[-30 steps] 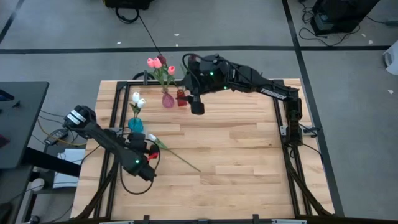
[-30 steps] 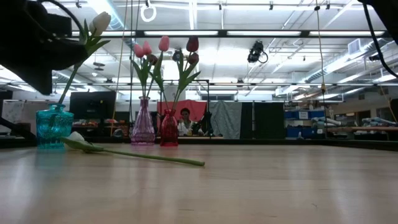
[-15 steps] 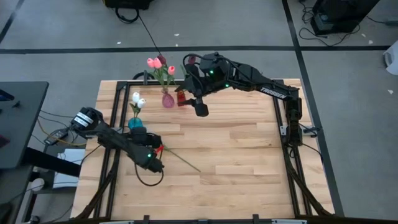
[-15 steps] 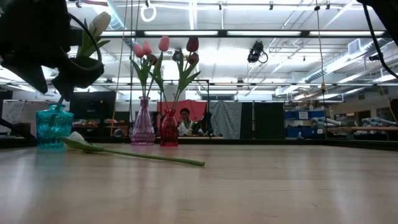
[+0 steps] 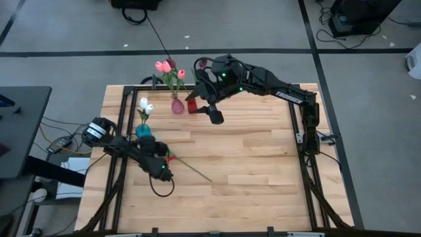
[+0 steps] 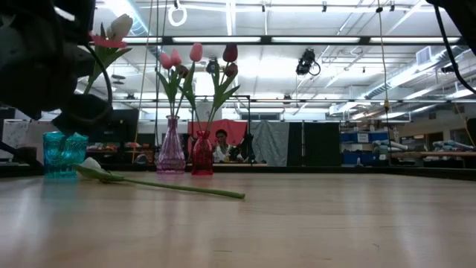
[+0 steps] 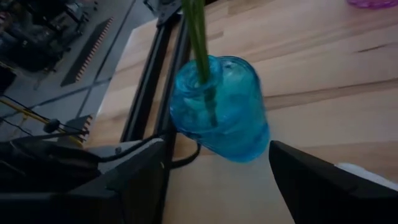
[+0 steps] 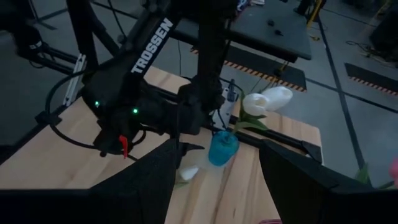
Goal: Sort flowers into vase by color
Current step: Move the blue vase from top left to top center of the table
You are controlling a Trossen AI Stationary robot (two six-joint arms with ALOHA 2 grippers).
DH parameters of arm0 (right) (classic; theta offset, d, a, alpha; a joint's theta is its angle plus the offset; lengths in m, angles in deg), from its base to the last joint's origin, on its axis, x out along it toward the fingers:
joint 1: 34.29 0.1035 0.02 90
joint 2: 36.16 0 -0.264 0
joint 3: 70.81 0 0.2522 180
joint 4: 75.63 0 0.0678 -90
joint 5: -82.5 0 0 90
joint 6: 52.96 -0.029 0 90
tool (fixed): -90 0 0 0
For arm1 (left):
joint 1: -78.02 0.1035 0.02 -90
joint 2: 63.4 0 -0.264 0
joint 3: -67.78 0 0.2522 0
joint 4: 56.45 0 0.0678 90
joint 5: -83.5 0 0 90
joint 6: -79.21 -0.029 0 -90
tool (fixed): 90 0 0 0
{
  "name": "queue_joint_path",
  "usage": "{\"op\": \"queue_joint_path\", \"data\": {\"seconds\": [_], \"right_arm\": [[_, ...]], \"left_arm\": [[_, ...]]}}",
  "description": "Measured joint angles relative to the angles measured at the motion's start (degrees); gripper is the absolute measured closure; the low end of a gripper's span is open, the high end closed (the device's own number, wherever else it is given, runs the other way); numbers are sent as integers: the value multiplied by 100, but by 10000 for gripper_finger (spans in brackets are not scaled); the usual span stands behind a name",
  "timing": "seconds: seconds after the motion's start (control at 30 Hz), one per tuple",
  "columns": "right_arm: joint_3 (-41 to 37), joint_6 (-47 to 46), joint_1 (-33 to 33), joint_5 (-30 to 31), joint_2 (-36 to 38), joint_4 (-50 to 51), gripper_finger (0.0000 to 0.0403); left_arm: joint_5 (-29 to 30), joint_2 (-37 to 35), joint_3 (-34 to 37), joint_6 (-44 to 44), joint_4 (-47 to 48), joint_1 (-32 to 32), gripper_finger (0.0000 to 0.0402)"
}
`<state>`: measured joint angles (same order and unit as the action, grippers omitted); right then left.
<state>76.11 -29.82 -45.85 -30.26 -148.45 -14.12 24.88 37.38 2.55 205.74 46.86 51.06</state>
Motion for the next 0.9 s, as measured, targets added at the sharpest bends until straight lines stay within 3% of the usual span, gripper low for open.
{"op": "queue_joint_path", "data": {"seconds": [0.4, 0.9], "right_arm": [[0, 85, 19, 6, -2, 125, 163], [-59, 104, 33, 3, -9, 120, 163]], "left_arm": [[251, 1, 819, 19, -568, 46, 110], [728, 38, 820, 112, -629, 190, 113]]}}
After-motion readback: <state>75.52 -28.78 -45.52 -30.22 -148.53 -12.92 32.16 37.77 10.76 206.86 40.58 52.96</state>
